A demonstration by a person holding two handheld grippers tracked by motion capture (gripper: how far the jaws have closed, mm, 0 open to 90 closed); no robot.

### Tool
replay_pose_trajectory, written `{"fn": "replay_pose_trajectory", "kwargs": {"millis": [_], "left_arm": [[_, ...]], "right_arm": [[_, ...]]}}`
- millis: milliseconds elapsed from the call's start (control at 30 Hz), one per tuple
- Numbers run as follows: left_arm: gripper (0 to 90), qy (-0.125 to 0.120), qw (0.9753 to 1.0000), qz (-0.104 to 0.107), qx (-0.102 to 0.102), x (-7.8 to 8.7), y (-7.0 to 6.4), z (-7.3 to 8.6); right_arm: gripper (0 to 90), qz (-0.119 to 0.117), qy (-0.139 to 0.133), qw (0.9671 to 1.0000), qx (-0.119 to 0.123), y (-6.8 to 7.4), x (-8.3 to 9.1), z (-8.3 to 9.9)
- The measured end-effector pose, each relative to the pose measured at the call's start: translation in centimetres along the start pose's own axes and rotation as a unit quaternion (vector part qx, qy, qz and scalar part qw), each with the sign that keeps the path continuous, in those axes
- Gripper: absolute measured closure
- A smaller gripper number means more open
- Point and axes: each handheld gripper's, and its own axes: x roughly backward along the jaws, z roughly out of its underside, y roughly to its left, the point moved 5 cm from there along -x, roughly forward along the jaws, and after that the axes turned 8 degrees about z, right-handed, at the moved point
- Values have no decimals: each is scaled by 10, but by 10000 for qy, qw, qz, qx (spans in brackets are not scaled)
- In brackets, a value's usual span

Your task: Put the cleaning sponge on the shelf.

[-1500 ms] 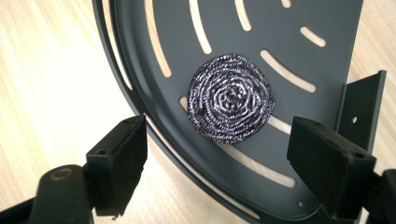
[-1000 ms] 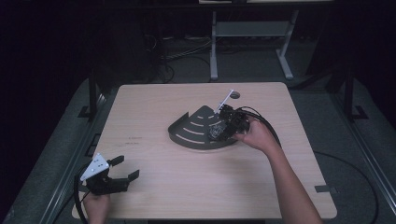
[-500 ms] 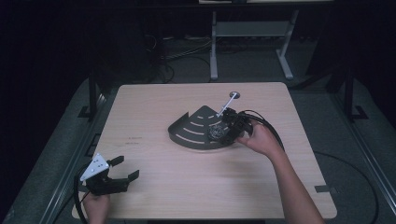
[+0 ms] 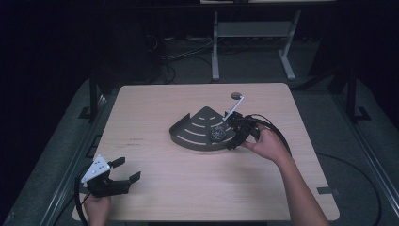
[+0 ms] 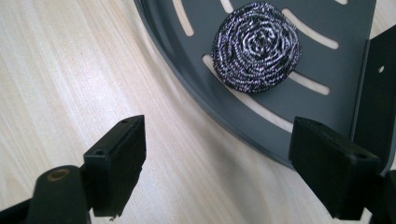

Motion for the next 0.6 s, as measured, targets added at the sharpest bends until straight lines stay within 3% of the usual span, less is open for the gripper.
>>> {"fn": "replay_pose_trajectory", "kwargs": {"millis": [600], "left_arm": [[137, -1, 10000, 7, 16, -1, 0, 0]], "right_arm": [[184, 33, -16, 10000, 12, 7, 6, 14]]}}
